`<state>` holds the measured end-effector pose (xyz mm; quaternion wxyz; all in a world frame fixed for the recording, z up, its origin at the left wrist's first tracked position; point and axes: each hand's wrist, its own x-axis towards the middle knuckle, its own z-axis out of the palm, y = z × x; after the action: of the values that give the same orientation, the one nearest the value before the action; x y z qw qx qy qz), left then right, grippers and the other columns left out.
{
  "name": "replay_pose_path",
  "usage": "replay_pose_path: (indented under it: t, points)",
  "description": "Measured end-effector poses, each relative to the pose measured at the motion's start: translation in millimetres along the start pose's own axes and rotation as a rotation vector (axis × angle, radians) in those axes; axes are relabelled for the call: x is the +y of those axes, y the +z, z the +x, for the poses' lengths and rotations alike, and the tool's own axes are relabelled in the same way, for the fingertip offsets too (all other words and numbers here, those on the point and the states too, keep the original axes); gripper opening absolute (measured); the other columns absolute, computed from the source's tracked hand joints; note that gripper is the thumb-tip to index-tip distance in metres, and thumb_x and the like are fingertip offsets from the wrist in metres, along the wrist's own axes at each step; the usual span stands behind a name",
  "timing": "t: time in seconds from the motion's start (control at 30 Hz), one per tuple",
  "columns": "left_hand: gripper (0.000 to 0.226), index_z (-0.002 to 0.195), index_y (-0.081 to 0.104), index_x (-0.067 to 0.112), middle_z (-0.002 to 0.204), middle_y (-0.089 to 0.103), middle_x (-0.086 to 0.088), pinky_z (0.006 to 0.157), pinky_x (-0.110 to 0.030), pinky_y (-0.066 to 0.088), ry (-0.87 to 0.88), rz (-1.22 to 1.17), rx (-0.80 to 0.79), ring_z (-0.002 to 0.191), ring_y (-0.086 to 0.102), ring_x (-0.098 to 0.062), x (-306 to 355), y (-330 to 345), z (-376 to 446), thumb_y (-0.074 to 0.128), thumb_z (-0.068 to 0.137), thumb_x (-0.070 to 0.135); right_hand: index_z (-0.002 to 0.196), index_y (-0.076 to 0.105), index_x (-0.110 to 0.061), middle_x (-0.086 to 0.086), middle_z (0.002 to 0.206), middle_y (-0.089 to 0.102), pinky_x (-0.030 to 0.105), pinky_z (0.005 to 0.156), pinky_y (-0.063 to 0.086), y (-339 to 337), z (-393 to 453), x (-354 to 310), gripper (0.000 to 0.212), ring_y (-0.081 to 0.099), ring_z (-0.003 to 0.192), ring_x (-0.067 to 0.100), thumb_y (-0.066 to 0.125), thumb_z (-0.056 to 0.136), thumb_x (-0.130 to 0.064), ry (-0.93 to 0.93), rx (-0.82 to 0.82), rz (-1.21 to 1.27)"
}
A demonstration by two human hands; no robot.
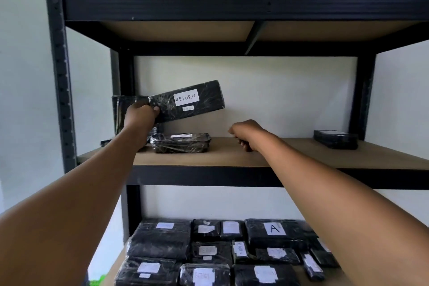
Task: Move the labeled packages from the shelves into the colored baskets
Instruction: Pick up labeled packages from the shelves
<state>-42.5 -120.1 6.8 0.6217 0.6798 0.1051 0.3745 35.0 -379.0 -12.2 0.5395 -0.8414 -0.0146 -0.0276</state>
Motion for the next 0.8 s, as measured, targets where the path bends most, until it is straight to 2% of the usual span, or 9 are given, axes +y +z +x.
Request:
replay_pose_path:
  t: [0.07,0.17,0.27,0.37,0.47,0.53,0.6,0.7,0.8]
  points:
    - [0.017,0.106,0.072,0.014,0.094,0.072,-0.002,0.084,-0.034,0.054,-0.013,-0.003,-0.033,0.092,0.068,-0.026,2,22,-5,0.064,0.091,0.014,0.083,0.059,-0.008,0.009,0.070,0.054,0.024,0.047,0.036,-30,4,11,0.010,0.045,0.052,0.021,0.059,0.083,-0.018,-0.032,0.099,-0.008]
    - [0.011,0.097,0.072,0.015,0.093,0.073,-0.004,0.093,-0.041,0.057,-0.054,-0.049,-0.106,0.092,0.069,-0.026,4,62,-17,0.064,0.090,0.011,0.080,0.055,-0.007,0.012,0.078,0.061,0.027,0.050,0.042,-84,9,33,0.011,0.053,0.058,0.025,0.055,0.081,-0.018,-0.061,0.255,-0.050]
    - [0.012,0.093,0.071,0.015,0.090,0.070,-0.006,0.089,-0.039,0.059,-0.066,-0.051,-0.152,0.093,0.069,-0.027,4,103,-36,0.060,0.092,0.009,0.087,0.060,-0.006,0.011,0.088,0.066,0.024,0.051,0.043,-138,14,57,0.018,0.061,0.070,0.028,0.055,0.080,-0.022,-0.081,0.403,-0.114]
    - [0.014,0.100,0.070,0.010,0.090,0.068,-0.010,0.073,-0.035,0.061,-0.091,-0.061,-0.189,0.093,0.069,-0.030,4,141,-52,0.058,0.092,0.008,0.080,0.062,-0.006,0.007,0.079,0.065,0.025,0.053,0.041,-186,10,78,0.016,0.063,0.073,0.026,0.055,0.083,-0.020,-0.100,0.527,-0.205]
    - [0.010,0.090,0.068,0.009,0.080,0.063,-0.006,0.084,-0.040,0.060,-0.127,-0.049,-0.229,0.086,0.066,-0.028,-4,170,-59,0.059,0.092,0.007,0.071,0.056,-0.007,0.007,0.070,0.060,0.026,0.052,0.040,-223,7,98,0.018,0.060,0.067,0.026,0.053,0.086,-0.018,-0.078,0.631,-0.299]
    - [0.011,0.083,0.066,0.010,0.077,0.061,-0.006,0.083,-0.040,0.058,-0.138,-0.024,-0.242,0.081,0.061,-0.026,-9,183,-66,0.060,0.093,0.007,0.079,0.060,-0.007,0.009,0.080,0.063,0.029,0.058,0.048,-240,9,110,0.016,0.063,0.077,0.029,0.054,0.084,-0.021,-0.016,0.677,-0.350]
    - [0.015,0.079,0.064,0.011,0.079,0.062,-0.006,0.083,-0.039,0.058,-0.143,0.019,-0.271,0.082,0.063,-0.026,-16,194,-70,0.060,0.093,0.008,0.091,0.063,-0.008,0.011,0.097,0.066,0.037,0.075,0.057,-251,14,122,0.024,0.062,0.094,0.033,0.056,0.083,-0.029,0.056,0.687,-0.378]
    - [0.014,0.080,0.063,0.011,0.079,0.061,-0.004,0.084,-0.037,0.056,-0.159,0.050,-0.274,0.081,0.064,-0.024,-21,199,-74,0.060,0.094,0.008,0.116,0.062,-0.009,0.014,0.120,0.064,0.042,0.094,0.052,-260,21,134,0.048,0.058,0.111,0.035,0.056,0.089,-0.047,0.126,0.630,-0.395]
    - [0.014,0.078,0.061,0.012,0.078,0.061,-0.005,0.088,-0.036,0.056,-0.150,0.116,-0.255,0.086,0.066,-0.027,-26,198,-71,0.063,0.091,0.008,0.130,0.057,-0.006,0.015,0.132,0.060,0.043,0.102,0.047,-262,28,140,0.064,0.056,0.118,0.035,0.050,0.094,-0.058,0.150,0.572,-0.379]
